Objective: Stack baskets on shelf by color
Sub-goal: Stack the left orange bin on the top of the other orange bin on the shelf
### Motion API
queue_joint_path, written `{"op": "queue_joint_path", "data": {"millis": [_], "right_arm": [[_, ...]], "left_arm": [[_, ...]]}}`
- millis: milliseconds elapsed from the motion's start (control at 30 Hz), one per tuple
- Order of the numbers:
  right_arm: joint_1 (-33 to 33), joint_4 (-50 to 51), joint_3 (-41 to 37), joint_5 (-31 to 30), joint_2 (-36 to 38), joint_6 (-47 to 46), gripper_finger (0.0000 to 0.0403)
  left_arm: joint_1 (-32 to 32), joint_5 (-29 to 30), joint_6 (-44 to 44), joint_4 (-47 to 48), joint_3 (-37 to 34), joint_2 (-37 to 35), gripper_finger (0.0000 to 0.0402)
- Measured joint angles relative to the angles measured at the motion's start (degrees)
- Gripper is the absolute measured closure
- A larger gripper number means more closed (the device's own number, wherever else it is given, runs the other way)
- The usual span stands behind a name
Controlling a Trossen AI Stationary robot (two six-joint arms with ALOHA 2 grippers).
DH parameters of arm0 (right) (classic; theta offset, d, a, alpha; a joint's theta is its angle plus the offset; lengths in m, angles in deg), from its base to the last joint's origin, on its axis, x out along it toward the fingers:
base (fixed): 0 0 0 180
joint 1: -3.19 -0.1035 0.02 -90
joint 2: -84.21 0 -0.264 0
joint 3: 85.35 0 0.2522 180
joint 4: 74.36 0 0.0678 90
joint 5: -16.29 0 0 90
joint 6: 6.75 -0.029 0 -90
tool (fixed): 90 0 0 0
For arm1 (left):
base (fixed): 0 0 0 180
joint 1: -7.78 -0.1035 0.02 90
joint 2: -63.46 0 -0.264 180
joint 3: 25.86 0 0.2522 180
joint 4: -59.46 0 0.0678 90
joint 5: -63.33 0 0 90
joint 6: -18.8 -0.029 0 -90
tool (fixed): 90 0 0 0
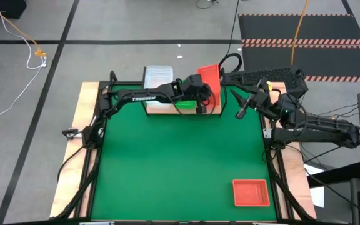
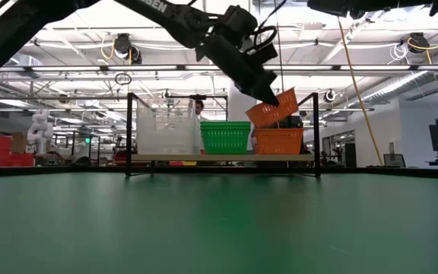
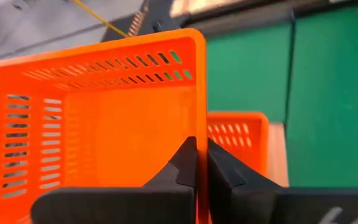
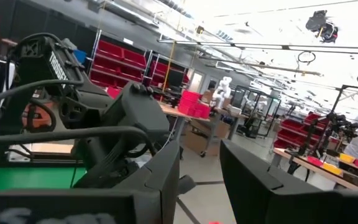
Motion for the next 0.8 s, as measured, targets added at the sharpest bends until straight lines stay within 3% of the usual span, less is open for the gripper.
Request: {"op": "queue_joint_path", "data": {"millis": [333, 500, 800], "right_arm": [[0.00, -0.01, 0.00, 0.02, 0.00, -0.56, 0.0291], [0.00, -0.05, 0.00, 0.02, 0.00, -0.68, 0.0291], [0.00, 0.06, 0.00, 0.02, 0.00, -0.68, 0.0291]], "left_arm": [[1.51, -0.01, 0.75, 5.99, 0.00, -0.02, 0.0393], [1.80, 0.00, 0.71, 5.54, 0.00, -0.02, 0.0370], [1.69, 0.02, 0.32, 5.64, 0.00, -0.02, 0.0365]]}}
